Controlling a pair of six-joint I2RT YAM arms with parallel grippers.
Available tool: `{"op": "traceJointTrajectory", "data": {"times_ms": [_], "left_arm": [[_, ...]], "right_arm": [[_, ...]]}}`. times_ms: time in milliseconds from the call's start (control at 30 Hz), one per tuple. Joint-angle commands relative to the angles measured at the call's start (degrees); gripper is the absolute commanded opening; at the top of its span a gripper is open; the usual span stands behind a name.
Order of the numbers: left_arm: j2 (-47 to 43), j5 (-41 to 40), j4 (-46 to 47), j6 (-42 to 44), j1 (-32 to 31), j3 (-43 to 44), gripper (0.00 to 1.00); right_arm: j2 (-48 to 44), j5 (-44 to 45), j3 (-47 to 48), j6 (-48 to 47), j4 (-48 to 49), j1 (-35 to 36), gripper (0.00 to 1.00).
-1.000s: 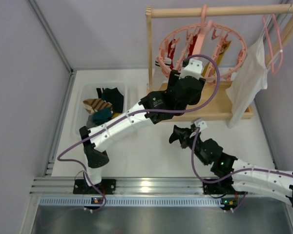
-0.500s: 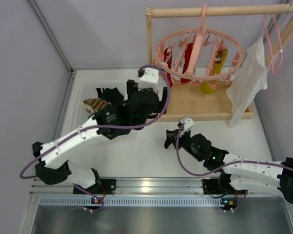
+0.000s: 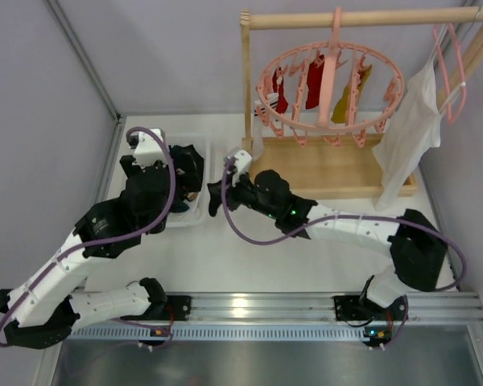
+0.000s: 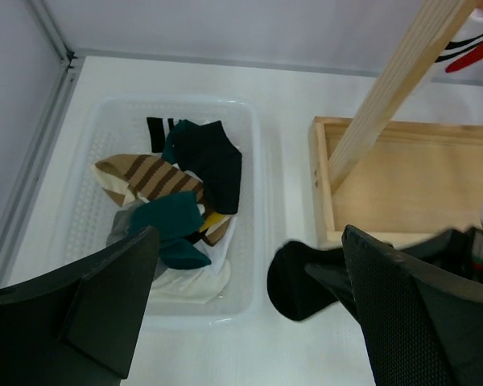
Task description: Remove the socks clipped to the hanger
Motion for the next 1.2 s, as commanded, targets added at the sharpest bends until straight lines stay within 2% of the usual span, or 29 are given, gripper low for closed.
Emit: {"op": "traceJointTrajectory", "data": {"times_ms": [0, 167, 267, 300, 333, 433, 467, 600, 633, 867, 1000, 1167], "left_arm": [[-2.94, -0.91, -4.89, -1.21, 1.17, -0.50, 0.98], [-8.74, -2.57, -7.63, -2.09, 1.26, -1.81, 0.98], [-11.38, -3.54, -8.68, -2.36, 1.35, -2.17, 0.98], [-11.82, -3.98, -9.21, -2.36, 1.35, -1.99, 0.98], [-12.44, -4.24, -10.00, -2.36, 1.35, -1.90, 0.98], [-13.23, -5.12, -11.23, -2.36, 1.43, -1.73, 0.98], [-13.41, -5.12, -11.32, -2.36, 1.43, -1.99, 0.98], [-13.85, -4.16, -10.89, -3.58, 1.43, -4.18, 0.98], [-13.59, -3.63, -10.89, -4.20, 1.43, -4.53, 0.98], [-11.13, 5.68, -6.59, -6.93, 1.35, -8.75, 0.98], [-9.55, 13.32, 2.19, -5.43, 1.35, -14.01, 0.98], [-6.21, 24.48, 19.94, -2.89, 1.35, -21.48, 0.98]], "right_arm": [[9.12, -6.80, 14.99, -2.77, -2.89, -0.62, 0.00], [26.40, -9.71, 37.13, -4.88, -14.72, -0.89, 0.00], [34.94, -9.71, 52.67, -5.94, -19.23, -0.97, 0.08], [36.55, -9.62, 55.08, -6.03, -20.20, -1.15, 0.29], [37.95, -9.62, 57.10, -6.12, -20.91, -1.15, 0.42], [39.73, -9.10, 60.64, -6.29, -22.59, -1.50, 0.61], [38.77, -9.18, 59.07, -6.12, -22.32, -1.67, 0.64], [30.69, -8.05, 48.97, -6.64, -18.99, -2.03, 0.66], [26.32, -7.35, 46.43, -6.73, -18.02, -2.20, 0.66], [3.45, -2.60, 18.24, -6.21, -16.35, -2.91, 0.71], [-9.99, -0.13, 6.96, -4.80, -18.80, -3.26, 0.73], [-28.63, 8.55, -2.72, -2.52, -27.75, -3.52, 0.78]]}}
